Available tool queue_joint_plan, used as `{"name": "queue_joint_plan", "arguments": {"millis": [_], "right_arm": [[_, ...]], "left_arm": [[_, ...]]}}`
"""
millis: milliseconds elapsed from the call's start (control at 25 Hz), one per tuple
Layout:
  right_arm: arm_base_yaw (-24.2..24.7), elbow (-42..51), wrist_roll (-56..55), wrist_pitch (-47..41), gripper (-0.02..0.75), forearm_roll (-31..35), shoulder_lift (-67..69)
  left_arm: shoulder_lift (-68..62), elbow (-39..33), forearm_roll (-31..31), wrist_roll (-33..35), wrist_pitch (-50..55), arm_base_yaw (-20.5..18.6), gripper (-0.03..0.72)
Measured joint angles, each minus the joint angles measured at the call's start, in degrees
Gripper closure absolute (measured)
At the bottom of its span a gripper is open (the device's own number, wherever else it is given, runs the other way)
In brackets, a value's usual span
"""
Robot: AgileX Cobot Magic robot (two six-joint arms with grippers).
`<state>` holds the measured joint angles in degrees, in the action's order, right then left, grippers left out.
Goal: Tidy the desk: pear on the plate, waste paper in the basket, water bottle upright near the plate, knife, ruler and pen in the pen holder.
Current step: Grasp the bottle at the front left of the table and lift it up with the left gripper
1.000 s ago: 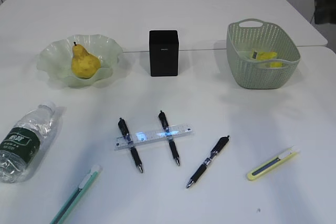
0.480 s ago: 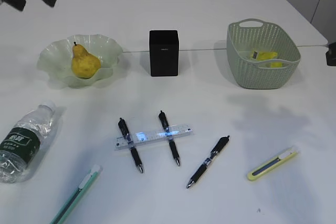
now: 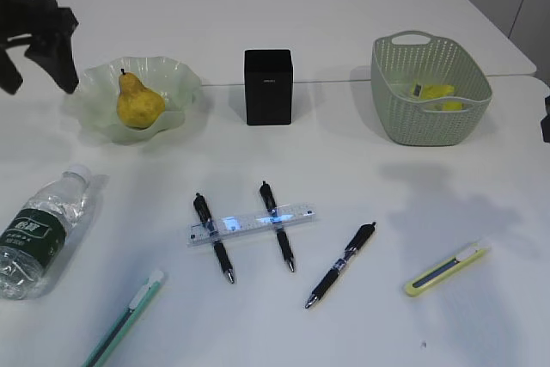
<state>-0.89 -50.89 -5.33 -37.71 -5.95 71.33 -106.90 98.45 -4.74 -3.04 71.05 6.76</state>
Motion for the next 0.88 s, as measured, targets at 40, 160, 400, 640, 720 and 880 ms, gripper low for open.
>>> {"name": "queue_joint_plan", "arguments": {"millis": [40,160,400,640,720,880], "right_arm": [[0.0,0.0,0.0,-0.4,0.242,0.1,-0.1],[0.0,0.0,0.0,-1.0,0.241,1.1,-0.1],[0.0,0.0,0.0,-1.1,0.242,2.6,-0.1],[0.0,0.0,0.0,-1.2,0.241,2.9,-0.1],[0.0,0.0,0.0,-1.2,0.241,2.9,-0.1],[0.0,0.0,0.0,-1.4,0.242,3.0,-0.1]], "left_arm": [[-0.1,-1.5,0.5,-0.1,0.0,0.0,0.140],[-0.1,-6.1,1.4,-0.2,-0.1,0.0,0.139],[-1.8,-9.1,1.7,-0.3,-0.4,0.0,0.139],[-5.1,-9.1,2.2,-0.4,-0.8,0.0,0.109],[-6.5,-9.1,2.5,-0.4,-1.0,0.0,0.101],[-9.3,-9.1,3.2,-0.4,-1.3,0.0,0.097]]}}
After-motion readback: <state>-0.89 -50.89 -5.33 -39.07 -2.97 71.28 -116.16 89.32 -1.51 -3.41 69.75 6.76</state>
